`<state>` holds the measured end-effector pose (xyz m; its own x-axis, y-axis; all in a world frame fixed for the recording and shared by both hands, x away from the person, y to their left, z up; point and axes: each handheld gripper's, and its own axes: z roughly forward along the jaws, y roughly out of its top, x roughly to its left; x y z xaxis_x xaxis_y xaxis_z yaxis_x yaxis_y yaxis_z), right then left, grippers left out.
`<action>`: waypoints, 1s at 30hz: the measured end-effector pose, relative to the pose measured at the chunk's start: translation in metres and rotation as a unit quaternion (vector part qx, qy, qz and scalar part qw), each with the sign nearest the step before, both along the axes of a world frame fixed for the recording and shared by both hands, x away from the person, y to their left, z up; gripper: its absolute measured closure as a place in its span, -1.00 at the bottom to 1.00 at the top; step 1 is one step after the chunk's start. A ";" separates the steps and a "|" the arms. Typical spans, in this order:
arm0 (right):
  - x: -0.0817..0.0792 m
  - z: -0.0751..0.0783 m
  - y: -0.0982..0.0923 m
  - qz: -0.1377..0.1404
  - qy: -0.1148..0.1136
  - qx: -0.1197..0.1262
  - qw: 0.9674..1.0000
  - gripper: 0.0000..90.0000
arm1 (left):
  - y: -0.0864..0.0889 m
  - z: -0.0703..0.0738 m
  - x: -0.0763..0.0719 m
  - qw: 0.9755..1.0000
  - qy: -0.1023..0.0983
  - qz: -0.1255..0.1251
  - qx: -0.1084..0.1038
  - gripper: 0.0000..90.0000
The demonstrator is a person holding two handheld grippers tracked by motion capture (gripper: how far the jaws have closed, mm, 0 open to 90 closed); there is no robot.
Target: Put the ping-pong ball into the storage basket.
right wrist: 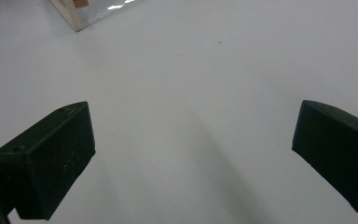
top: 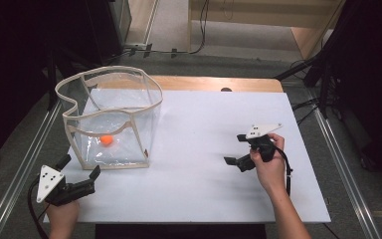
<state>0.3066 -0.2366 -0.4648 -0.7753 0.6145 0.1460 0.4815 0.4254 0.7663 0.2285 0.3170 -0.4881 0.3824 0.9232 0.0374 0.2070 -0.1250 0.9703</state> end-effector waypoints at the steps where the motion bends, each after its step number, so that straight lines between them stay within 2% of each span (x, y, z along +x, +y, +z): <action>1: -0.001 -0.001 -0.002 -0.004 0.001 -0.001 1.000 -1.00 | 0.000 0.000 0.000 1.000 0.000 0.000 0.000 -1.00; 14: -0.012 -0.019 -0.028 -0.035 0.005 0.009 0.999 -1.00 | 0.000 0.000 0.000 1.000 0.000 0.000 0.000 -1.00; 30: -0.022 -0.027 -0.053 -0.055 0.000 0.027 0.998 -1.00 | 0.000 0.000 0.000 1.000 0.000 0.001 0.000 -1.00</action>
